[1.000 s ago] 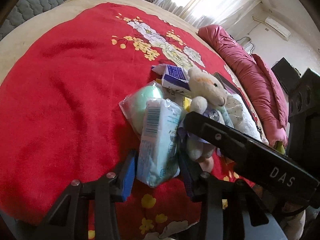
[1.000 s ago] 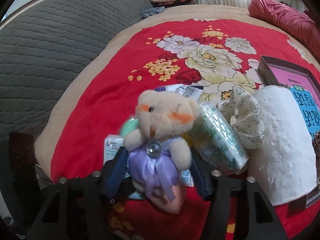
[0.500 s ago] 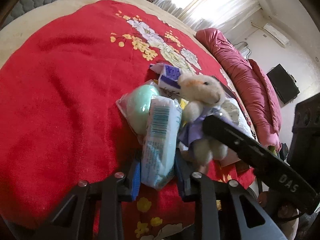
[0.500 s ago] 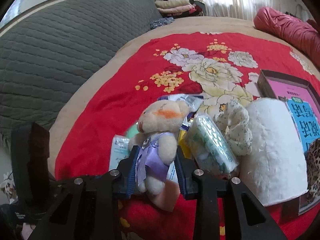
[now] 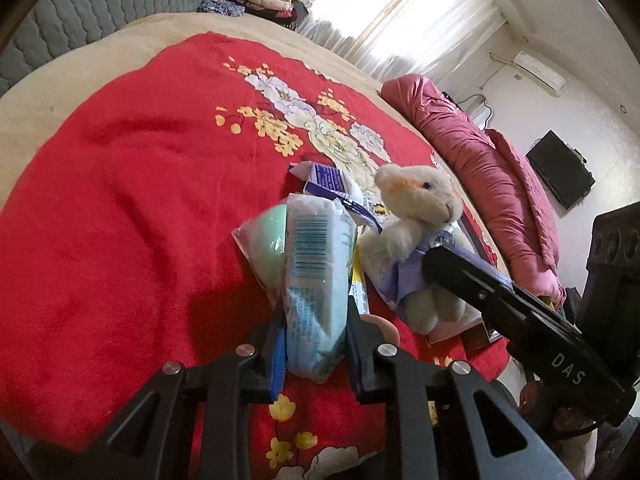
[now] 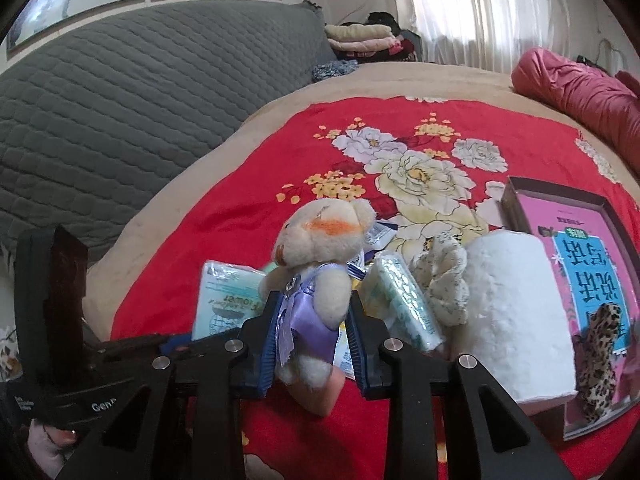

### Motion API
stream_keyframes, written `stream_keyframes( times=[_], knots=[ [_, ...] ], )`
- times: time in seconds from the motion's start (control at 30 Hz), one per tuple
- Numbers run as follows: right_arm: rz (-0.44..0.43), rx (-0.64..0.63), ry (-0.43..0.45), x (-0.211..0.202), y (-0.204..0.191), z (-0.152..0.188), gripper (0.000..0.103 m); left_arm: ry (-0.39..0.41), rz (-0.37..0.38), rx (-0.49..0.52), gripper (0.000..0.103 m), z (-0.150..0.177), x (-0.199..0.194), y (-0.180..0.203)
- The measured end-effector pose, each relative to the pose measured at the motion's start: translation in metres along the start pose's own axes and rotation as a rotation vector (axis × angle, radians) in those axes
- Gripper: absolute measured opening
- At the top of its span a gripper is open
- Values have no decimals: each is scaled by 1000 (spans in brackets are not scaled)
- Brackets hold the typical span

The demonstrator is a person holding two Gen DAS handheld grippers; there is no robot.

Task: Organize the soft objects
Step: 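Grasp the blue-white wet-wipes pack with the left tool while the right tool grasps the purple-dress bear, then carry the wipes pack and purple-dress bear over the pink tray with both tools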

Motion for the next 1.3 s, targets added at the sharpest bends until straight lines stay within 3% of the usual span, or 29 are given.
stream_keyframes(
  times=[0.87,1.3],
  knots=[
    [89,-36,98,-71,31,16,31,90,-105,178,25,10,-31,57],
    [114,-2,180,-115,50,17,31,120,-94,257,25,20,-41,105]
  ],
)
Point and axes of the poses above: each gripper's, at about its wrist camera, not at the fingertips, and x roughly the way its jaws point, y to its right, z to its underside, the point moved 10 cm from there along x, roughly the way its jaws point, and after that the axes turned 3 degrees about -z, right-handed, at the moved point
